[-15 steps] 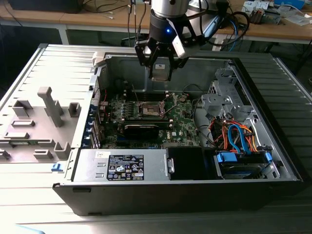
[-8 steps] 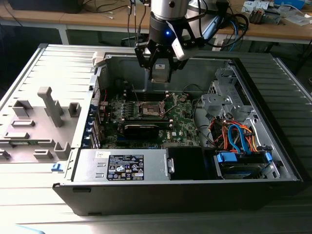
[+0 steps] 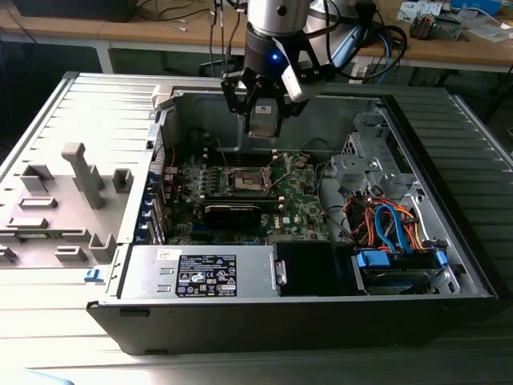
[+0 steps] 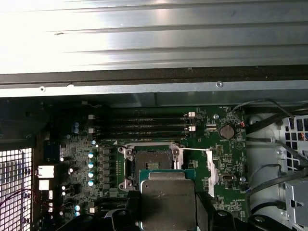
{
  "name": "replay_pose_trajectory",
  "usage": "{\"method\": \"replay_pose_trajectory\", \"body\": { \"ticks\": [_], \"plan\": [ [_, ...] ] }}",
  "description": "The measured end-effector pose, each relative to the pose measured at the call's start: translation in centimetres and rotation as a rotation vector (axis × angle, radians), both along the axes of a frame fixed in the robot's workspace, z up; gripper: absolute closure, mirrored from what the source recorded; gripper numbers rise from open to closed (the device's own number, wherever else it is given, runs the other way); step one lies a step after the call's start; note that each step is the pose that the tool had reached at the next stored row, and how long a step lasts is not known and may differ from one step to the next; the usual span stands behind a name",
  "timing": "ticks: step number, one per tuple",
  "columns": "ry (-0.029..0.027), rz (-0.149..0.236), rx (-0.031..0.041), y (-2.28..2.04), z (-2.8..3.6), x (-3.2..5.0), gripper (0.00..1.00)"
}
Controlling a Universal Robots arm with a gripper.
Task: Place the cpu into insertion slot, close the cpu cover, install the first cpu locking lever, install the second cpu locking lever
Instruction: 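Place the cpu into insertion slot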
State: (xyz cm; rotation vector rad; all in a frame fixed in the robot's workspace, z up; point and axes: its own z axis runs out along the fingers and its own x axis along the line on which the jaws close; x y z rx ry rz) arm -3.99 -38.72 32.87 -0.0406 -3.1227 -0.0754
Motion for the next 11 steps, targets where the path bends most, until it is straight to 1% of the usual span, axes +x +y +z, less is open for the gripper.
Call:
{"method": "replay_pose_trajectory", "body": {
  "ticks": [6, 7, 9, 11],
  "plan": [
    [0.0, -0.003, 0.0001, 0.0, -0.01, 0.0, 0.45],
    [0.0, -0.01, 0.0001, 0.0, -0.02, 0.0, 0.45],
    [0.0, -0.045, -0.0001, 0.0, -0.05, 0.0, 0.45],
    [-0.0001, -0.063, -0.0006, 0.0, -0.06, 0.0, 0.45]
  ]
}}
